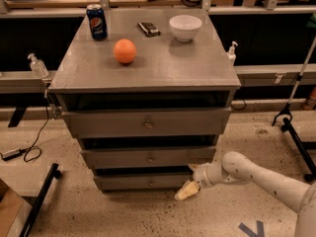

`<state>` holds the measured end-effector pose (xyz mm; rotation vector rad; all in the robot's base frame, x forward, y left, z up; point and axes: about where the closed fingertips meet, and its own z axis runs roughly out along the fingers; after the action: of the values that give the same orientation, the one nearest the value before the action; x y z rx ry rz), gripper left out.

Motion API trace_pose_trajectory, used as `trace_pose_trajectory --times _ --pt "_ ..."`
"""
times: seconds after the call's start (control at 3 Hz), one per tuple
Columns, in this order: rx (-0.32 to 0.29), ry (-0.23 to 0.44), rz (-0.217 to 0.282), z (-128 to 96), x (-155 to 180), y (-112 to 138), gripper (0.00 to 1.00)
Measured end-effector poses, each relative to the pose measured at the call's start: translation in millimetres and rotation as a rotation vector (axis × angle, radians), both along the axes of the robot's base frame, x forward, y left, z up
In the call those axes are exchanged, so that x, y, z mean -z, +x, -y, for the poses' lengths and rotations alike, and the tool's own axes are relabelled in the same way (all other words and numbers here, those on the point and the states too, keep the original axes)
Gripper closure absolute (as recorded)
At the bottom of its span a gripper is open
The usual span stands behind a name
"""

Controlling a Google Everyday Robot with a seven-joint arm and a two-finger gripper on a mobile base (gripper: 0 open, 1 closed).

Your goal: Open bottom drawer

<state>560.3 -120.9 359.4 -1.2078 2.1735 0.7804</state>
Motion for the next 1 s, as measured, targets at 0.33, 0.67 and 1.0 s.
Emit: trace_pose_trajectory --times 0.33,0.67,1.0 --pt "-0.01 -0.054 -0.003 -0.9 1.1 -2.4 0.0" --pt "0.01 -0.051 0.008 2.7 10.1 -6.2 0.0" --pt "0.022 -0.02 0.006 7.1 27.5 -7.4 0.0"
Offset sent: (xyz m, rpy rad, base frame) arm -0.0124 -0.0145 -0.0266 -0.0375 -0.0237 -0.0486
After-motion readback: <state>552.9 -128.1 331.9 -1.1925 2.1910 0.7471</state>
